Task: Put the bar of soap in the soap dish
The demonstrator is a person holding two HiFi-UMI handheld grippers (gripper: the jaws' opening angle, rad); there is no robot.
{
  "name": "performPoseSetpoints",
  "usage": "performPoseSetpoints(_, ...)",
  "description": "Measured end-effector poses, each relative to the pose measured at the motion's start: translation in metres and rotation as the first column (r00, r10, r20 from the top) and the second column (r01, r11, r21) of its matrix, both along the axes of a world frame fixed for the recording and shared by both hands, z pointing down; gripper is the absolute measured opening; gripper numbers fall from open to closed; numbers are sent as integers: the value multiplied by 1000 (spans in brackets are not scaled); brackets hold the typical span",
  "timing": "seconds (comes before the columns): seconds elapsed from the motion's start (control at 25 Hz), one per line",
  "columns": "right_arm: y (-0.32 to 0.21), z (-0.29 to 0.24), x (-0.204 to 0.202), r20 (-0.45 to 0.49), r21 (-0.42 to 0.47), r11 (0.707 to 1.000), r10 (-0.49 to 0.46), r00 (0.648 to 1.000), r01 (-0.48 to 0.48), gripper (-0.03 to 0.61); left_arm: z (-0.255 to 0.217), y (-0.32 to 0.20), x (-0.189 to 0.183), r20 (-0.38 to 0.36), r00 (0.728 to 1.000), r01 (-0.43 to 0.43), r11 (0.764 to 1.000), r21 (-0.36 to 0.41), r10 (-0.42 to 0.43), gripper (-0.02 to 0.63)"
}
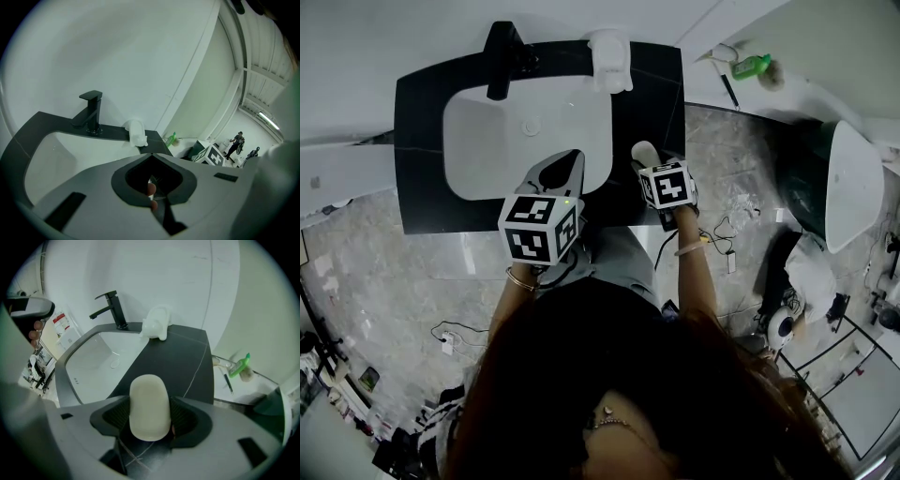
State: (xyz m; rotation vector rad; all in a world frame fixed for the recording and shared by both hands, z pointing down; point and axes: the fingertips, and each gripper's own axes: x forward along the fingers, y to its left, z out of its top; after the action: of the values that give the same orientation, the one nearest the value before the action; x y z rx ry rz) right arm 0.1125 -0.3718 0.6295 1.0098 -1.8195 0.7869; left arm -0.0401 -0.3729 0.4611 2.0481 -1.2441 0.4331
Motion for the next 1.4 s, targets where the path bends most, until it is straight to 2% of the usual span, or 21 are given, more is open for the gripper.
performPoseSetpoints(0.32,-22,-29,-2,122,57,995,75,990,-82,282,-2,-1,4,2,1000,-7,1000,3,7,-3)
performPoseSetpoints(0.68,-95,-84,-24,288,154,975,111,951,-161,282,-6,-20,-2,10,1000,15,1000,16,-15,-5)
performPoseSetpoints(1.16,-193,-103,-73,325,225,961,78,942,-157,282,-1,-40,-21,17,997,81,997,-6,-81,-3)
performPoseSetpoints(1.4,-229,-95,-86,332,210,959,113,937,-190,281,5,-46,-40,24,990,137,990,-27,-137,-3)
